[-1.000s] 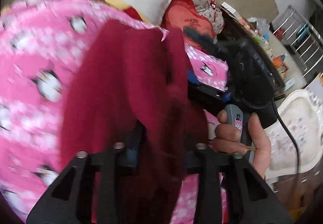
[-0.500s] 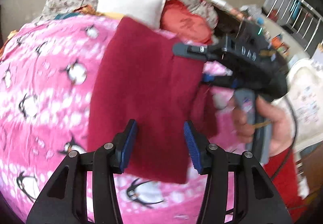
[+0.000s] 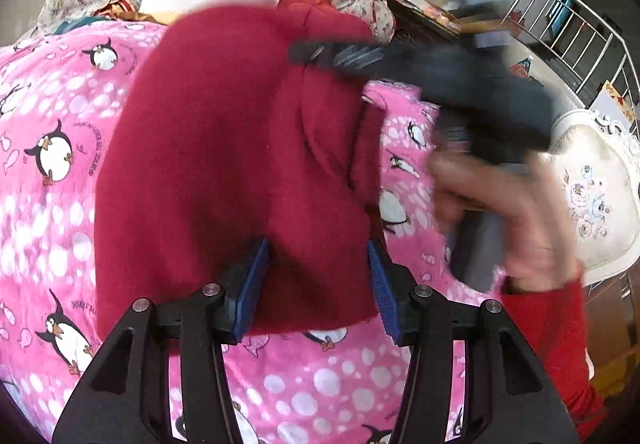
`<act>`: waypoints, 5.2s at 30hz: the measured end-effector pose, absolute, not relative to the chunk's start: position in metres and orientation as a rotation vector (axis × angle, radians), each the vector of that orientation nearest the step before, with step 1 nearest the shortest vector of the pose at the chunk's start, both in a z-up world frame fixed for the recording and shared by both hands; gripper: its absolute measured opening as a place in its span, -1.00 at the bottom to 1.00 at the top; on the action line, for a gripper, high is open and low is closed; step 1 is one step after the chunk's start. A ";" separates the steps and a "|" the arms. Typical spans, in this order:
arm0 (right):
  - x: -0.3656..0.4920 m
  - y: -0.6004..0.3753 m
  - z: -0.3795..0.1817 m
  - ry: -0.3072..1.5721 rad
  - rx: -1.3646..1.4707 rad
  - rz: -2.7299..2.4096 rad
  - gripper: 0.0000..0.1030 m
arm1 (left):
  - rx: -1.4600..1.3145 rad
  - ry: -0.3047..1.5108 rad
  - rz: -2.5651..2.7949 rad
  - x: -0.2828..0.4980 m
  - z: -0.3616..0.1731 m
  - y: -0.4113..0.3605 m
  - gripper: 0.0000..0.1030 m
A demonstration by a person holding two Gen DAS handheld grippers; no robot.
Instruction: Fold small clothes
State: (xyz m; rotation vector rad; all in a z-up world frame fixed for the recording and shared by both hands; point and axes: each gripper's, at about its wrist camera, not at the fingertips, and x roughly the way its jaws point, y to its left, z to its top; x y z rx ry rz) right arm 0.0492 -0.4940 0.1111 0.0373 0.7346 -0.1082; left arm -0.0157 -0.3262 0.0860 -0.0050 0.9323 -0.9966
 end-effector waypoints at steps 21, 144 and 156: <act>-0.069 -0.454 0.087 0.732 0.391 0.226 -0.04 | 0.078 0.851 -0.740 0.003 0.062 -0.252 -0.05; -0.047 -0.475 0.099 0.575 0.475 0.060 -0.11 | -0.207 0.835 -0.903 0.002 0.083 -0.243 0.19; -0.116 -0.384 0.059 0.715 0.493 0.192 -0.06 | -0.135 0.856 -0.705 -0.118 0.059 -0.152 0.19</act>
